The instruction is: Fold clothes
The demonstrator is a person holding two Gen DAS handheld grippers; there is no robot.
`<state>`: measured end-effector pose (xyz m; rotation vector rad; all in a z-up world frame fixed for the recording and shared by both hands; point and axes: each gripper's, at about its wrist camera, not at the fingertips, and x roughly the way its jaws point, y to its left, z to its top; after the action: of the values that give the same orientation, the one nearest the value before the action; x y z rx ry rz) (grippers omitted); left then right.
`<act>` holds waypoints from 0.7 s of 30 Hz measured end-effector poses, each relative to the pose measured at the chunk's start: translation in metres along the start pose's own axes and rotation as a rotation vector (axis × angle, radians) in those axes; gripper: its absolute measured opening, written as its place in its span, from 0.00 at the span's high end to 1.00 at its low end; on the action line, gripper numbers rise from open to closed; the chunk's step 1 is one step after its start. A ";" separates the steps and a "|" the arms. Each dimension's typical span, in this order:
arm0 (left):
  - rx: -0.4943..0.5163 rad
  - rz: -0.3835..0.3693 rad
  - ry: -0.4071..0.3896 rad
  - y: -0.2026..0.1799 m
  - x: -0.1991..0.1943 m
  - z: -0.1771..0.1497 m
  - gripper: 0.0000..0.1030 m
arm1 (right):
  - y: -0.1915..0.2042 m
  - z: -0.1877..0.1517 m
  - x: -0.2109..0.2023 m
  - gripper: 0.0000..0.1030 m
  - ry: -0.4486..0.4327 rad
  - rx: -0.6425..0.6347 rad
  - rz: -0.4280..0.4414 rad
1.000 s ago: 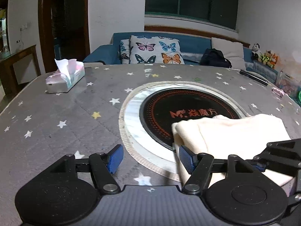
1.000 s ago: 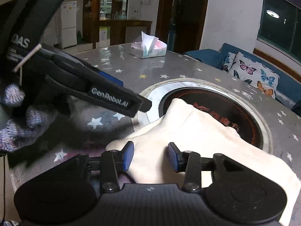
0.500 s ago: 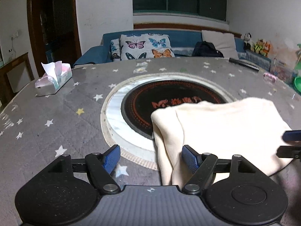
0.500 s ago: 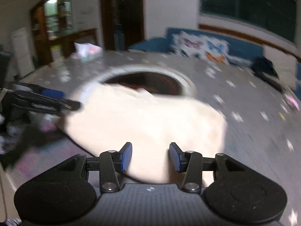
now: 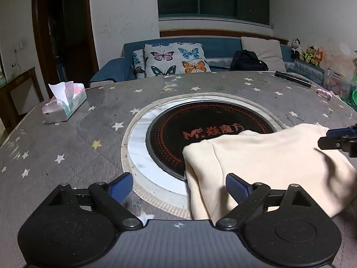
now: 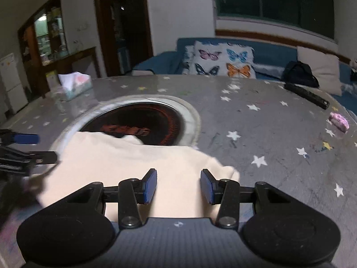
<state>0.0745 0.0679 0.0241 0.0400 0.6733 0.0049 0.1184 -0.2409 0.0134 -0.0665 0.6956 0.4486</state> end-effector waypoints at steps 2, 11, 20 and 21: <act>-0.008 -0.003 0.006 0.002 0.004 0.002 0.07 | -0.008 0.000 0.010 0.58 0.027 0.026 -0.012; -0.029 -0.002 0.047 0.011 0.023 0.007 0.00 | -0.003 0.002 0.019 0.57 0.030 0.008 -0.021; -0.059 0.005 0.070 0.026 0.029 0.008 0.00 | 0.034 0.012 -0.001 0.49 -0.011 -0.133 0.020; -0.062 0.006 0.073 0.028 0.030 0.008 0.00 | 0.044 0.012 -0.004 0.48 -0.012 -0.159 0.044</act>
<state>0.1033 0.0960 0.0131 -0.0182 0.7453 0.0329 0.1049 -0.2005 0.0292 -0.1987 0.6496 0.5457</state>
